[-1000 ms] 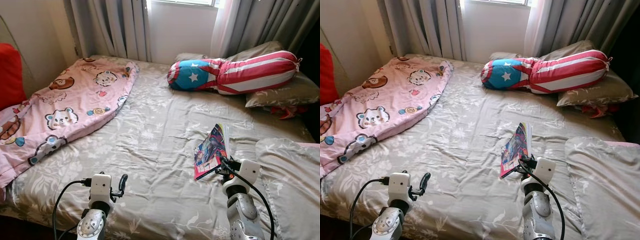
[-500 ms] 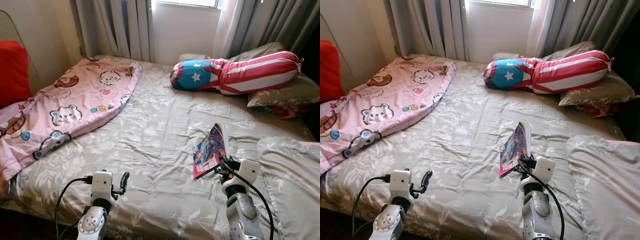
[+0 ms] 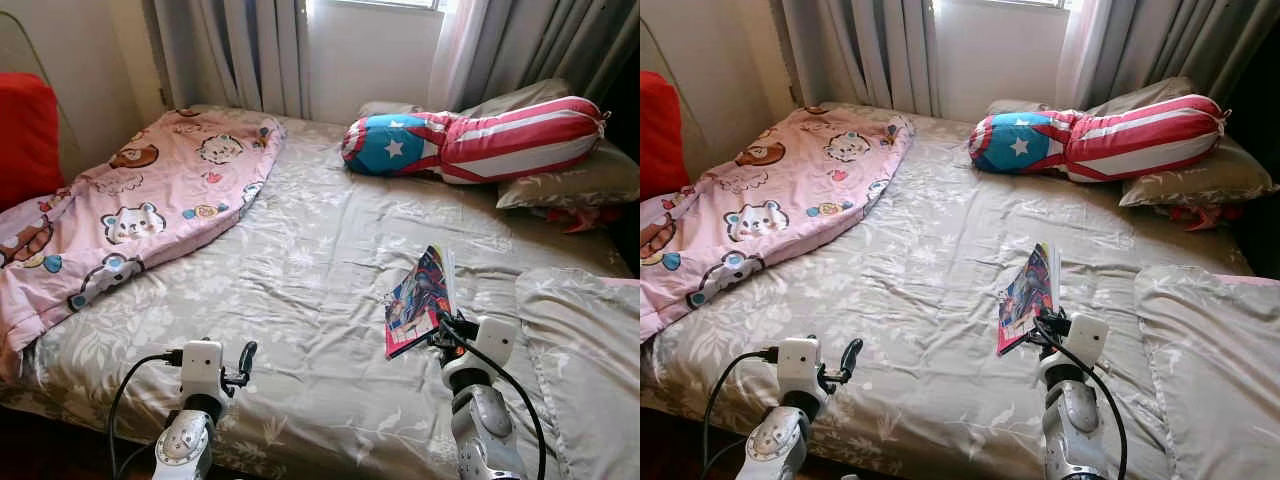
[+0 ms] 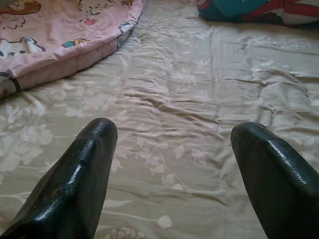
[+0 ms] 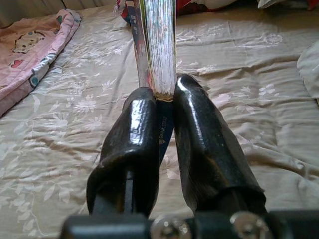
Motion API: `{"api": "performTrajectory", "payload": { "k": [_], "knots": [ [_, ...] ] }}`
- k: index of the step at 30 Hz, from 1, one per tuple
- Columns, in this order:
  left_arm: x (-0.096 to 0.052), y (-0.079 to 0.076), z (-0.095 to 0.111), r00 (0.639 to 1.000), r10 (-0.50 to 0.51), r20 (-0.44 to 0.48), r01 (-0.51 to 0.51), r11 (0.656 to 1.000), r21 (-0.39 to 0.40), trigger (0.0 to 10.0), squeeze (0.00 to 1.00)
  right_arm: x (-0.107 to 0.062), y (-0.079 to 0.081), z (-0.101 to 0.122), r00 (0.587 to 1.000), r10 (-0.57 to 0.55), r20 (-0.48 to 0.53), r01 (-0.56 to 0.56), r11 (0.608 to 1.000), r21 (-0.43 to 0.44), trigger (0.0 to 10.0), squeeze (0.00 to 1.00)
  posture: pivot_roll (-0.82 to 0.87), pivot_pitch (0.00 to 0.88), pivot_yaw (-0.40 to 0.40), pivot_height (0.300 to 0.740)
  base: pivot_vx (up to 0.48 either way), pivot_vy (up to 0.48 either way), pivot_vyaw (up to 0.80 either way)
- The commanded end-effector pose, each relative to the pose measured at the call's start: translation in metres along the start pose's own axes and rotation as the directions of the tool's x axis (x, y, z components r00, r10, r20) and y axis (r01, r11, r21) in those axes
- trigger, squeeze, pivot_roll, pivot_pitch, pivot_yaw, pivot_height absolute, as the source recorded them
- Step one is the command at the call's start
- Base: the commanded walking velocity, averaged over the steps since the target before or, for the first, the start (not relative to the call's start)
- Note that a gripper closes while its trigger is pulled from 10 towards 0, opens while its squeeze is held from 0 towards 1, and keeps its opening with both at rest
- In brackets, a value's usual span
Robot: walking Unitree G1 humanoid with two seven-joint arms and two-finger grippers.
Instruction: Clean up the room
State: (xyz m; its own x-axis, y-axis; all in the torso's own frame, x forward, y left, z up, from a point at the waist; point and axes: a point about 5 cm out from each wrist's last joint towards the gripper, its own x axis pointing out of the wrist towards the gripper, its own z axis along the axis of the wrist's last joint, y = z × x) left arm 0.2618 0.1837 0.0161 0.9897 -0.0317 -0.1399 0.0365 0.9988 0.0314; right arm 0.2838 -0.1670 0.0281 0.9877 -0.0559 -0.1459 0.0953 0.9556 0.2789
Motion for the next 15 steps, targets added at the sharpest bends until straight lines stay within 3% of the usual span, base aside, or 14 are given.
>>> {"api": "performTrajectory", "payload": {
  "k": [1, 15],
  "knots": [
    [-0.0012, -0.0029, -0.0028, 1.0, -0.009, -0.019, 0.009, 1.0, 0.005, 10.0, 0.0, 0.0049, 0.0034, 0.0113, 0.998, 0.016, 0.055, -0.015, 1.0, -0.019, 10.0, 0.0, 0.01, 0.0, -0.082, 0.663, 0.0, 0.0, 0.0],
    [-0.002, -0.0031, -0.0033, 1.0, -0.007, -0.024, 0.008, 1.0, 0.007, 10.0, 0.0, 0.0046, -0.002, 0.0105, 0.999, -0.005, 0.045, 0.006, 1.0, -0.022, 10.0, 0.0, 0.01, 0.0, -0.081, 0.663, 0.0, 0.0, 0.0]
  ]
}}
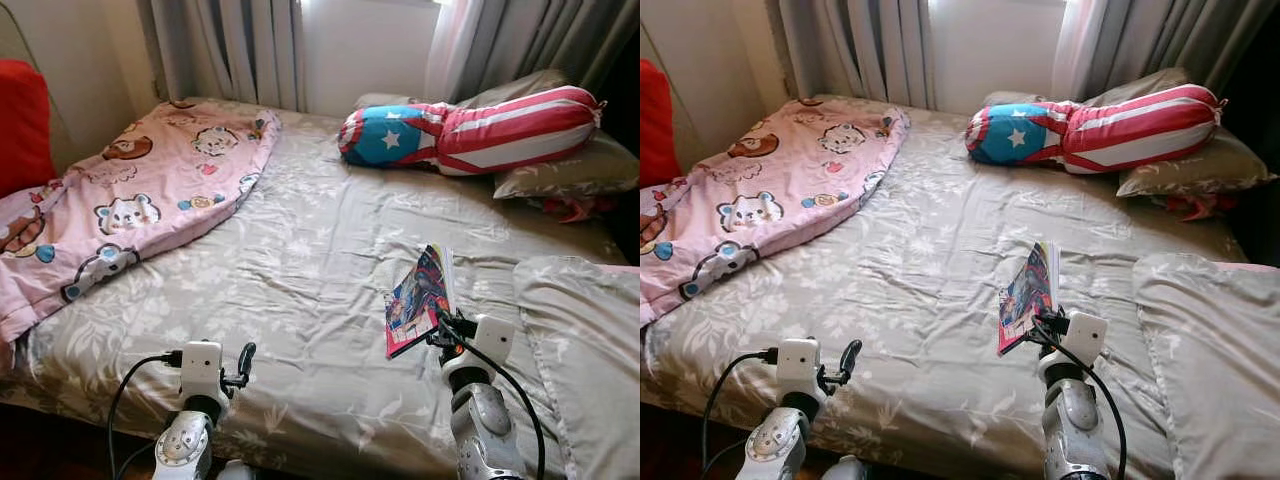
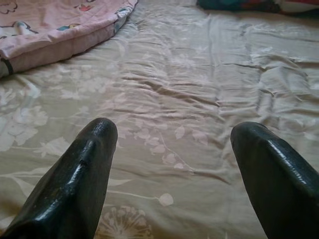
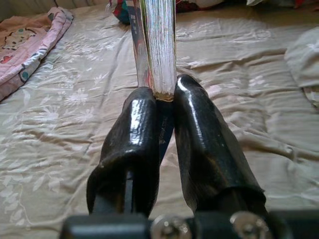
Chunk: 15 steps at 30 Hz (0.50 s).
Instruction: Clean up the room
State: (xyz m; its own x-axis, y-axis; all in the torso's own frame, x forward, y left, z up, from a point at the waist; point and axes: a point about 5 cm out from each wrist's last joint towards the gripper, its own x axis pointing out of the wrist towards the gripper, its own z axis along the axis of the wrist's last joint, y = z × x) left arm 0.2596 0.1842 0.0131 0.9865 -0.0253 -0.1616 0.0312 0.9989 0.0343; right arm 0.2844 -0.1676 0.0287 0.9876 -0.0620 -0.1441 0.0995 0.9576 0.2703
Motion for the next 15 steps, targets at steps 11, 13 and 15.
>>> {"api": "performTrajectory", "payload": {
  "k": [11, 13, 15],
  "knots": [
    [-0.0001, -0.0044, 0.0008, 1.0, -0.016, 0.0, 0.016, 1.0, 0.003, 10.0, 0.0, 0.0043, -0.0006, 0.0083, 0.999, 0.005, 0.034, -0.004, 1.0, -0.011, 10.0, 0.0, 0.01, 0.0, -0.08, 0.663, 0.0, 0.0, 0.0],
    [-0.0001, -0.0045, 0.0009, 1.0, -0.017, 0.0, 0.017, 1.0, 0.004, 10.0, 0.0, 0.0047, 0.0002, 0.0069, 1.0, 0.009, 0.019, -0.008, 1.0, -0.017, 10.0, 0.0, 0.01, 0.0, -0.08, 0.663, 0.0, 0.0, 0.0],
    [0.0, -0.0047, 0.0012, 1.0, -0.017, 0.001, 0.017, 1.0, 0.003, 10.0, 0.0, 0.0053, 0.0016, 0.006, 1.0, 0.011, 0.007, -0.011, 1.0, -0.016, 10.0, 0.0, 0.01, 0.0, -0.079, 0.663, 0.0, 0.0, 0.0]
  ]
}}
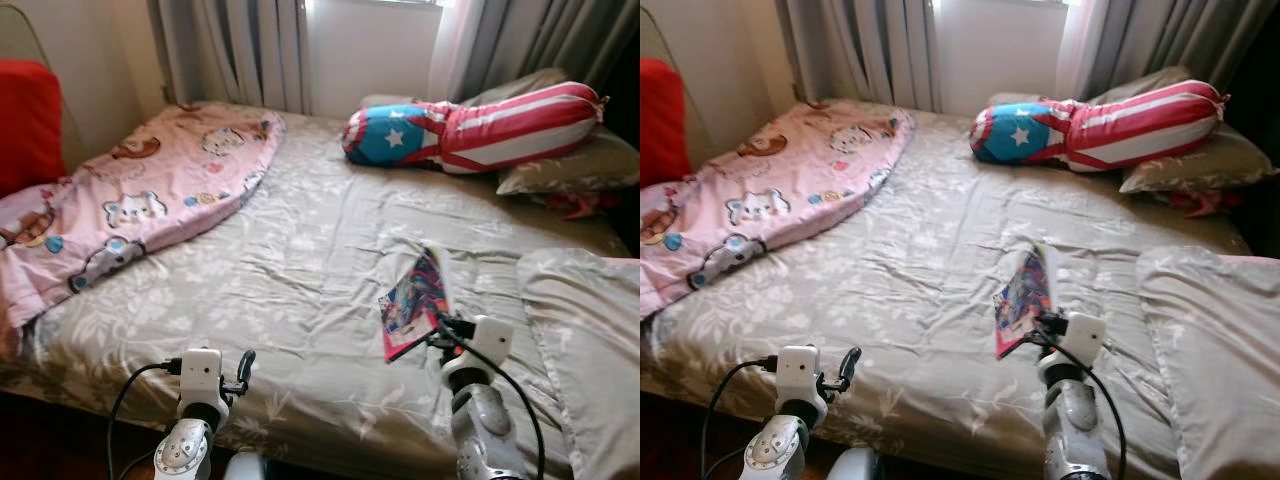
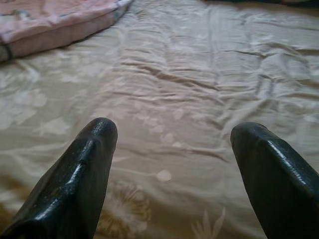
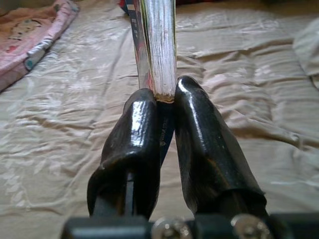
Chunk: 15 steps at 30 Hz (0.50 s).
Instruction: Clean up the room
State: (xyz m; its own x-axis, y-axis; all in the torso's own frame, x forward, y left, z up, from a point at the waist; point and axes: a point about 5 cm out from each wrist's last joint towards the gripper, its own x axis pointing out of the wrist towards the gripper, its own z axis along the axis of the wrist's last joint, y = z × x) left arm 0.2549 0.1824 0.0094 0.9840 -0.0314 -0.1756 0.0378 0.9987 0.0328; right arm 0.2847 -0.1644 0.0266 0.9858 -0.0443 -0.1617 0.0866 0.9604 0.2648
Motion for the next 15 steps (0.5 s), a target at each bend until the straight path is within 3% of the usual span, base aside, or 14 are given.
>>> {"api": "performTrajectory", "payload": {
  "k": [1, 15],
  "knots": [
    [0.0038, -0.0029, 0.0057, 1.0, -0.011, 0.014, 0.01, 1.0, 0.003, 10.0, 0.0, 0.005, -0.0005, 0.0092, 0.999, 0.003, 0.032, -0.003, 1.0, -0.005, 10.0, 0.0, 0.01, 0.0, -0.079, 0.653, 0.0, 0.0, 0.0],
    [0.0029, -0.0044, 0.0047, 1.0, -0.019, 0.009, 0.019, 1.0, 0.005, 10.0, 0.0, 0.0032, -0.0014, 0.01, 0.999, -0.005, 0.054, 0.004, 1.0, 0.006, 10.0, 0.0, 0.01, 0.0, -0.077, 0.648, 0.0, 0.0, 0.0]
  ]
}}
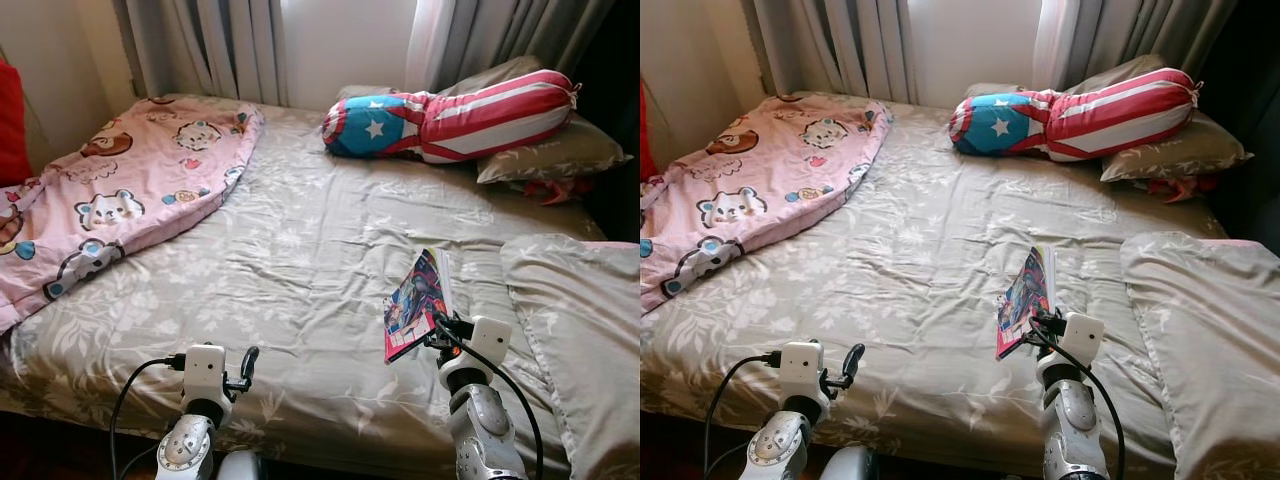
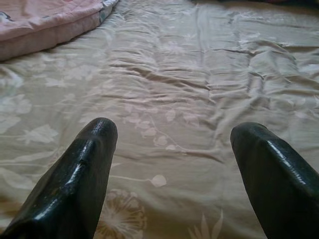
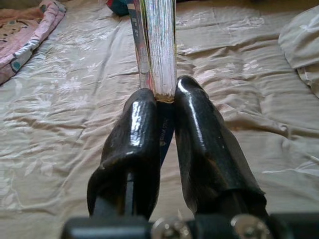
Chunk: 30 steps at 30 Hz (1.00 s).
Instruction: Clean up the room
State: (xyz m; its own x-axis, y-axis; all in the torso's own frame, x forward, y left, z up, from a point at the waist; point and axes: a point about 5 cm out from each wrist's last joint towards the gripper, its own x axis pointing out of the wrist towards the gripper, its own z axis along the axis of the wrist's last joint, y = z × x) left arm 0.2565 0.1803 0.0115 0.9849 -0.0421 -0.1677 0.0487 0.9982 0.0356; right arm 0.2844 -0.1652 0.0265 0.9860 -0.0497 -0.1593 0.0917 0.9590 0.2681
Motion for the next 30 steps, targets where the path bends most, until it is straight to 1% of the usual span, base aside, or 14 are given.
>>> {"api": "performTrajectory", "payload": {
  "k": [1, 3, 6, 8, 10, 13, 30],
  "knots": [
    [0.0016, -0.0024, 0.0024, 1.0, -0.009, 0.001, 0.009, 1.0, 0.0, 10.0, 0.0, 0.0037, -0.0003, 0.0097, 0.999, 0.0, 0.049, 0.0, 1.0, -0.001, 10.0, 0.0, 0.01, 0.0, -0.076, 0.648, 0.0, 0.0, 0.0],
    [0.0017, -0.0029, 0.0024, 1.0, -0.012, 0.001, 0.012, 1.0, 0.001, 10.0, 0.0, 0.0038, -0.0001, 0.0097, 0.999, 0.0, 0.049, 0.0, 1.0, 0.001, 10.0, 0.0, 0.01, 0.0, -0.076, 0.648, 0.0, 0.0, 0.0],
    [0.0019, -0.0028, 0.0027, 1.0, -0.013, 0.001, 0.013, 1.0, 0.003, 10.0, 0.0, 0.0049, 0.0025, 0.0072, 1.0, 0.016, 0.019, -0.016, 1.0, -0.01, 10.0, 0.0, 0.01, 0.0, -0.075, 0.648, 0.0, 0.0, 0.0],
    [0.0018, -0.0026, 0.0025, 1.0, -0.013, -0.001, 0.013, 1.0, 0.004, 10.0, 0.0, 0.0044, 0.0044, 0.0075, 0.999, 0.023, 0.033, -0.023, 1.0, -0.01, 10.0, 0.0, 0.01, 0.0, -0.074, 0.628, 0.0, 0.0, 0.0],
    [0.0018, -0.0029, 0.0025, 1.0, -0.015, -0.001, 0.015, 1.0, 0.004, 10.0, 0.0, 0.0036, 0.0046, 0.008, 0.998, 0.027, 0.048, -0.027, 1.0, -0.005, 10.0, 0.0, 0.01, 0.0, -0.075, 0.619, 0.0, 0.0, 0.0],
    [0.0017, -0.0033, 0.0024, 1.0, -0.017, -0.001, 0.017, 1.0, 0.005, 10.0, 0.0, 0.003, 0.0037, 0.0072, 0.999, 0.02, 0.049, -0.02, 1.0, 0.006, 10.0, 0.0, 0.02, 0.0, -0.075, 0.619, 0.0, 0.0, 0.0],
    [0.0015, -0.0028, 0.0024, 1.0, -0.019, -0.005, 0.019, 1.0, 0.007, 10.0, 0.0, 0.0029, 0.005, 0.0051, 0.999, 0.033, 0.036, -0.032, 0.999, -0.004, 10.0, 0.0, 0.02, 0.0, -0.073, 0.619, 0.014, 0.0, 0.0]
  ]
}}
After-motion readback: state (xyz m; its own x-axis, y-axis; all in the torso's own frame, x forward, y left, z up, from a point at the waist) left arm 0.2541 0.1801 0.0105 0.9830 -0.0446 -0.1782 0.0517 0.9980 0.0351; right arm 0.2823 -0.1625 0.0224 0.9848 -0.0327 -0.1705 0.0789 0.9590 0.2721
